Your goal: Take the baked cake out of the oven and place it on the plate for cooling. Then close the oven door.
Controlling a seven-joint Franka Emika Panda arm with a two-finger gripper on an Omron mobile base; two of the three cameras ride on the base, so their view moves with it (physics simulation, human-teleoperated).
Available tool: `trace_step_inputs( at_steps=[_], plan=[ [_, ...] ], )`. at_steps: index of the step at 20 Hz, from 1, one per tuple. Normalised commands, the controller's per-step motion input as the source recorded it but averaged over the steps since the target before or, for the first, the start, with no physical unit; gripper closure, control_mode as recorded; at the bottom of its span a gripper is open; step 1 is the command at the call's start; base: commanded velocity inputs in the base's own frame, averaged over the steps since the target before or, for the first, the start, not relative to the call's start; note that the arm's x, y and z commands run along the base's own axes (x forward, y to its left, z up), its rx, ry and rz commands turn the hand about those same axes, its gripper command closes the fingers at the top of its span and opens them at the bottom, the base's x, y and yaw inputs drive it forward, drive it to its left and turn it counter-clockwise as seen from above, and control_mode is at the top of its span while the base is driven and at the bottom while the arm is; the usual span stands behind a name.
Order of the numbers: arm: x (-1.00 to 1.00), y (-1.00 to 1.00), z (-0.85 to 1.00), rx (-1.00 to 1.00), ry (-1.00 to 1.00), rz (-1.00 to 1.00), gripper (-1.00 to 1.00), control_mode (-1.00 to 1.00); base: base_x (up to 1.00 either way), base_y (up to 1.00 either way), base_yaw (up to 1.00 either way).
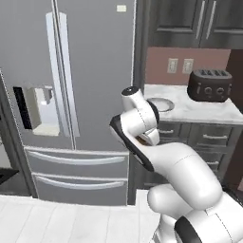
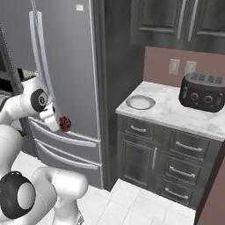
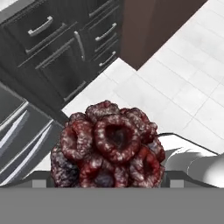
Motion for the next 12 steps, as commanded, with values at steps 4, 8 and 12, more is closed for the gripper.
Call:
trace_step_inputs(
  at_steps=[4, 8, 12],
  plan=[
    [0.0, 0.0, 0.0, 0.0, 0.0, 0.0, 1.0, 1.0, -0.02, -0.47, -0.57],
    [0.0, 0.0, 0.0, 0.0, 0.0, 0.0, 1.0, 1.0, 0.0, -0.52, -0.53],
    [0.0, 0.0, 0.0, 0.0, 0.0, 0.0, 1.0, 1.0, 0.19, -0.44, -0.43]
  ],
)
